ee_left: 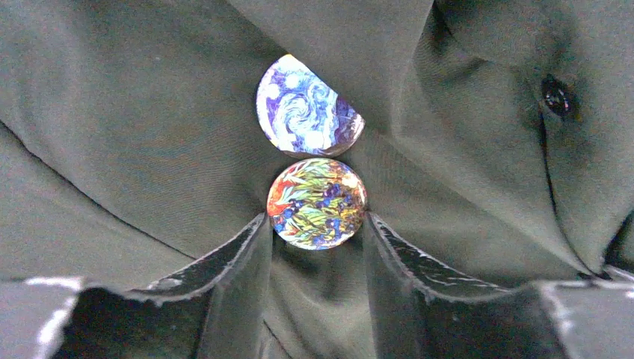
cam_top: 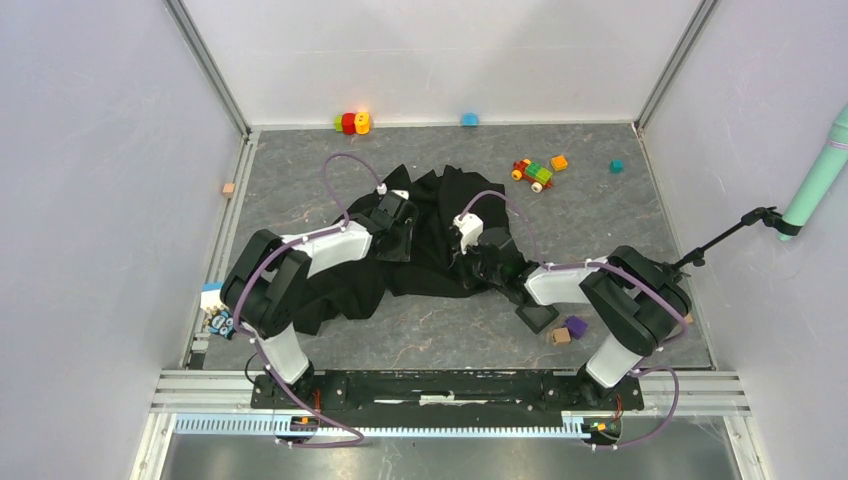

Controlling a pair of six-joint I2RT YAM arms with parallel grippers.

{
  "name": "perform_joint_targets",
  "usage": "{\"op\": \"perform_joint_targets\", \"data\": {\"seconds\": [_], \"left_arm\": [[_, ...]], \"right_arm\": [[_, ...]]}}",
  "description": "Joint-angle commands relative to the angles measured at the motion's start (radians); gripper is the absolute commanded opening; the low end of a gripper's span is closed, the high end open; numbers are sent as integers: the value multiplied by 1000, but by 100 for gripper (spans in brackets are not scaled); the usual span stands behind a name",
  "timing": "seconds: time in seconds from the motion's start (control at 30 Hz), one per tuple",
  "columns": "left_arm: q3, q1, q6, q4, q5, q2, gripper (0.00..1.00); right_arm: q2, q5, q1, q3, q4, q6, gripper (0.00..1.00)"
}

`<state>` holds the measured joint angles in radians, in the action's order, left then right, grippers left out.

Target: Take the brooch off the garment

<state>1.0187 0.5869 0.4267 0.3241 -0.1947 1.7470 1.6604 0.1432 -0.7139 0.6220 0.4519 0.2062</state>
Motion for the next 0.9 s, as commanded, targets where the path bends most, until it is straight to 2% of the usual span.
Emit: {"op": "perform_joint_targets", "data": {"seconds": [0.0,0.07,0.13,0.23,0.4,0.53,0.6,0.67,0.7,0.73,0.8,0.83,0.87], "left_arm": [[41,3,-55,38,-41,48,46],[75,2,-62,87,-55,75,36],[85,2,-63,99,-50,75,31],[53,0,-56,70,-1,12,29],[-78,-26,-18,-71,186,-142,26],[-126,-35,-11,-96,147,-174,30],[-146,-34,-11,-117,147,-193,26],[-172,-33,-11,-152,153,-222,40],[-177,-32,-14,-163,145,-236,54],[-178,-27,-24,-167,139,-244,64],[-174,-5,-88,-181,151,-248,71],[-161,18,-103,-176,119,-243,77],[-140,30,-106,-162,76,-232,77]], "right_arm": [[-75,43,-9,-54,152,12,3],[-103,44,-9,-89,197,14,0],[-136,44,-9,-126,243,16,0],[-173,34,-9,-162,280,19,0],[-181,38,-9,-169,278,22,0],[-191,55,-9,-183,306,32,0],[-198,67,-9,-198,335,37,0],[-204,80,-8,-207,352,38,0],[-206,90,-8,-211,359,38,0],[-210,98,-8,-216,369,37,0],[-223,109,-8,-226,394,39,0],[-235,109,-9,-228,397,46,0],[-252,112,-8,-235,404,51,0]]}}
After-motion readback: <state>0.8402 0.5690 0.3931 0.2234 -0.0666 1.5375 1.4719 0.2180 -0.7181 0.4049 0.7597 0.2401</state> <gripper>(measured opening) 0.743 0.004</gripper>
